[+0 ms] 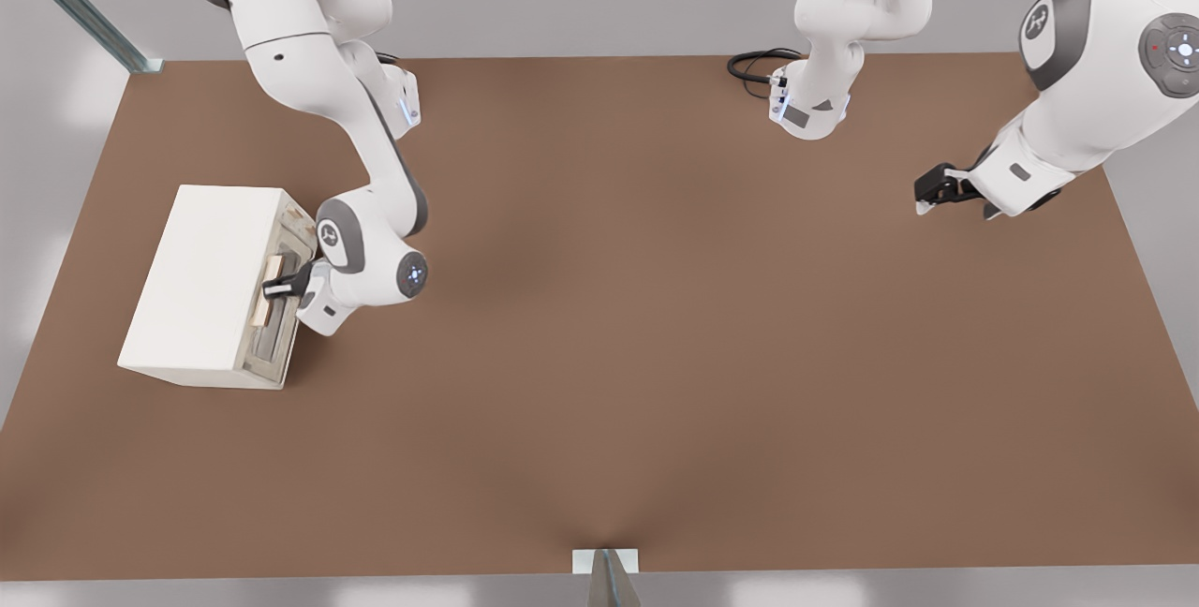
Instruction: Keep left arm still and open the oven door with right arm
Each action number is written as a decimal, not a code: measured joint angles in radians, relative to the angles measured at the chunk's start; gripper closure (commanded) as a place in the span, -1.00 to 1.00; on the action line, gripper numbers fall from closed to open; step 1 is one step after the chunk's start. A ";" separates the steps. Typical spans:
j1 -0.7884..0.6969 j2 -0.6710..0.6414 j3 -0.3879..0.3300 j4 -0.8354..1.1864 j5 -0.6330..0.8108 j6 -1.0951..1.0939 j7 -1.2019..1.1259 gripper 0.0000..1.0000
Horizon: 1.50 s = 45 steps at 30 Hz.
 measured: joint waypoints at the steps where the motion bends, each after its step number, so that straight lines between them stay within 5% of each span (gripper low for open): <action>1: -0.010 -0.001 -0.001 -0.010 -0.002 0.001 0.017 0.57; 28: -0.046 0.023 0.001 -0.085 0.004 0.065 0.249 0.57; 37: 0.068 0.055 0.008 0.032 0.097 0.029 0.273 0.57; 38: 0.083 0.092 0.008 0.157 0.151 -0.005 0.265 0.50; 39: 0.084 0.128 0.007 0.299 0.212 -0.048 0.249 -0.44; 40: 0.064 0.148 0.005 0.410 0.275 -0.088 0.226 -1.00; 45: -0.216 0.037 0.001 0.600 0.673 -0.196 0.083 -1.00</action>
